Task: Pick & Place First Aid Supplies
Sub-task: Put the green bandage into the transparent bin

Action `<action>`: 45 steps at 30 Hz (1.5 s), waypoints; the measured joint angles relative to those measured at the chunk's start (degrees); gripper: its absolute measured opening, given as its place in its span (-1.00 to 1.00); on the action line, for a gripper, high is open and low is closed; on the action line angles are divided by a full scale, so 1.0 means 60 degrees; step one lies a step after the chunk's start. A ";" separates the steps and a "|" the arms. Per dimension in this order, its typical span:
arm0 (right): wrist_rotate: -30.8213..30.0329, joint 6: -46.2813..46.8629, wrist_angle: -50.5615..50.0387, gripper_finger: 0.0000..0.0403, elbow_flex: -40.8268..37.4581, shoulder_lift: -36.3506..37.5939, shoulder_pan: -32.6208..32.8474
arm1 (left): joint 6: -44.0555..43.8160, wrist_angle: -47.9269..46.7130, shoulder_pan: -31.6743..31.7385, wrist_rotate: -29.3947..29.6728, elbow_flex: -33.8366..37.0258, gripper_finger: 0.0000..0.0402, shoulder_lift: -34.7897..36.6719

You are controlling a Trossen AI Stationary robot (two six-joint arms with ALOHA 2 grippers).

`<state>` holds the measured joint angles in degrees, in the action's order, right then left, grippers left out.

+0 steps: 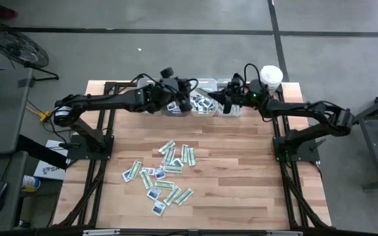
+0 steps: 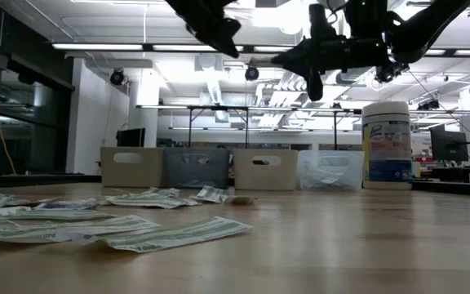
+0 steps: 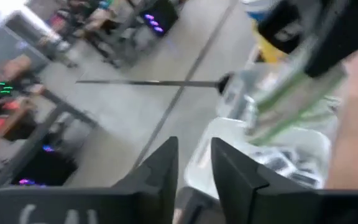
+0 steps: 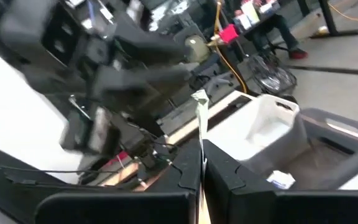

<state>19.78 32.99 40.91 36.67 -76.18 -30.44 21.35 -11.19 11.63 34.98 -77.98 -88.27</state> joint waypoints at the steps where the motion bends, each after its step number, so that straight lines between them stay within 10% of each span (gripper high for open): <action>1: 0.0014 0.0000 -0.0117 -1.00 0.0000 0.0014 -0.0063 | -0.0018 -0.0059 -0.0002 0.0185 -0.0026 -0.50 0.0051; 17: -0.2529 -0.0601 -0.5408 -1.00 0.0000 0.1110 -0.1622 | -0.2478 -0.4920 0.0184 0.0535 0.0591 -0.38 0.1693; 36: -0.3985 -0.0116 -0.7446 -0.99 0.0000 0.1107 -0.1631 | -0.5735 0.0307 0.0118 -0.2018 0.6190 -0.38 0.3246; 45: -0.3991 -0.0160 -0.7610 -0.64 0.0000 0.1107 -0.1639 | -0.6326 0.1905 0.0031 -0.2751 0.7080 -0.38 0.3330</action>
<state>-4.16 32.03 -4.75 36.67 -69.54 -40.27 -16.60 0.24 11.81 18.47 -35.51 -68.29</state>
